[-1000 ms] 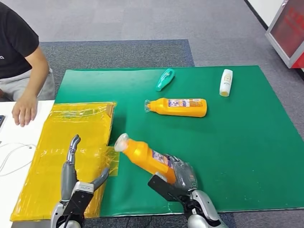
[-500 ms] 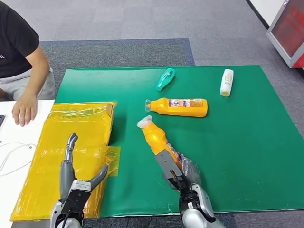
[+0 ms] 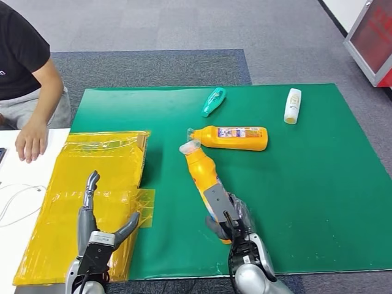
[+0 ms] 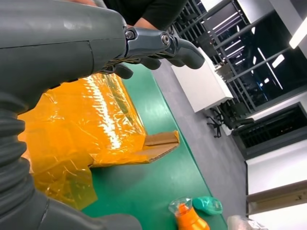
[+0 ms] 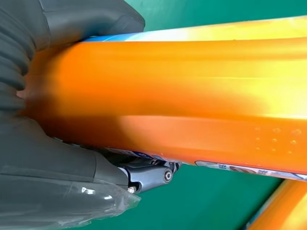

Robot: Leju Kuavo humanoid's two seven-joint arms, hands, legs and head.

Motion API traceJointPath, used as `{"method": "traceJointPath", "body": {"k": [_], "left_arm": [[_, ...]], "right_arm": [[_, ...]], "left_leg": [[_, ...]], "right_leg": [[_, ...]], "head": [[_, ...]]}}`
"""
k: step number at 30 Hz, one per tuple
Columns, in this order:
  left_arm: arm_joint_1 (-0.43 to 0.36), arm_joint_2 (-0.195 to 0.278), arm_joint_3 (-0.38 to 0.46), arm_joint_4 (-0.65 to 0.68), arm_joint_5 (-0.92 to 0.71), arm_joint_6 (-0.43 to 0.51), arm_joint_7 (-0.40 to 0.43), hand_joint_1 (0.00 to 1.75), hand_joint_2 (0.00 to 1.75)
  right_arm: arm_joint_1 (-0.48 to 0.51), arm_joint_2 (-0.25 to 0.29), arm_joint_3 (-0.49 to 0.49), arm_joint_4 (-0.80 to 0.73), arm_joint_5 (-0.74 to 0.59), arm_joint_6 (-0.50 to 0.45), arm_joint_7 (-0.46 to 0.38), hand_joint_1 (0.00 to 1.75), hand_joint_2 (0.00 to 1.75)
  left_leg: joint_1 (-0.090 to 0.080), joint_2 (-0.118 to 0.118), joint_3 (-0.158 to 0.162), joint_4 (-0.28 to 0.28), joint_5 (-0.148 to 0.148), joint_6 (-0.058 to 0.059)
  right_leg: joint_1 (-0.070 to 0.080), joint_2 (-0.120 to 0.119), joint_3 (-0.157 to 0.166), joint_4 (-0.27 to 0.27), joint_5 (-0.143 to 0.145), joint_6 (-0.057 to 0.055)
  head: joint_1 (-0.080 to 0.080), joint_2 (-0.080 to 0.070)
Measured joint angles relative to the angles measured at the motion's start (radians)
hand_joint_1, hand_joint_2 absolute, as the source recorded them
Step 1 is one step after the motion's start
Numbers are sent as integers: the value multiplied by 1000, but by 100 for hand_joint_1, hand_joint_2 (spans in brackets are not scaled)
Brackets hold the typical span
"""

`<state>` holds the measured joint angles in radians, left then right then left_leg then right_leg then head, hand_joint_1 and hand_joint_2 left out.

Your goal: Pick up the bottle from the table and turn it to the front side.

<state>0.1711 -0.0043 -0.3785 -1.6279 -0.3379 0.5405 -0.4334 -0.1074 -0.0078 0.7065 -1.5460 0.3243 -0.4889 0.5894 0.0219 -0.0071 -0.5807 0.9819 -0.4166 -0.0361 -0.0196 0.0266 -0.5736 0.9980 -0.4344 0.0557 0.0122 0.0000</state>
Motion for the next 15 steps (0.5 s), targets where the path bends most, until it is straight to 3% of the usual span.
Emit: {"method": "traceJointPath", "body": {"k": [7,15], "left_arm": [[-15,-4,-3,0,2,0,0,0,175],[-34,-11,-6,0,97,-49,-5,0,175]], "right_arm": [[-17,18,-2,-48,-105,44,0,175,175],[-26,25,-4,-65,-100,40,0,175,175]], "left_leg": [[0,0,0,0,0,0],[0,0,0,0,0,0]], "right_leg": [[0,0,0,0,0,0],[0,0,0,0,0,0]], "head": [[0,0],[0,0]]}}
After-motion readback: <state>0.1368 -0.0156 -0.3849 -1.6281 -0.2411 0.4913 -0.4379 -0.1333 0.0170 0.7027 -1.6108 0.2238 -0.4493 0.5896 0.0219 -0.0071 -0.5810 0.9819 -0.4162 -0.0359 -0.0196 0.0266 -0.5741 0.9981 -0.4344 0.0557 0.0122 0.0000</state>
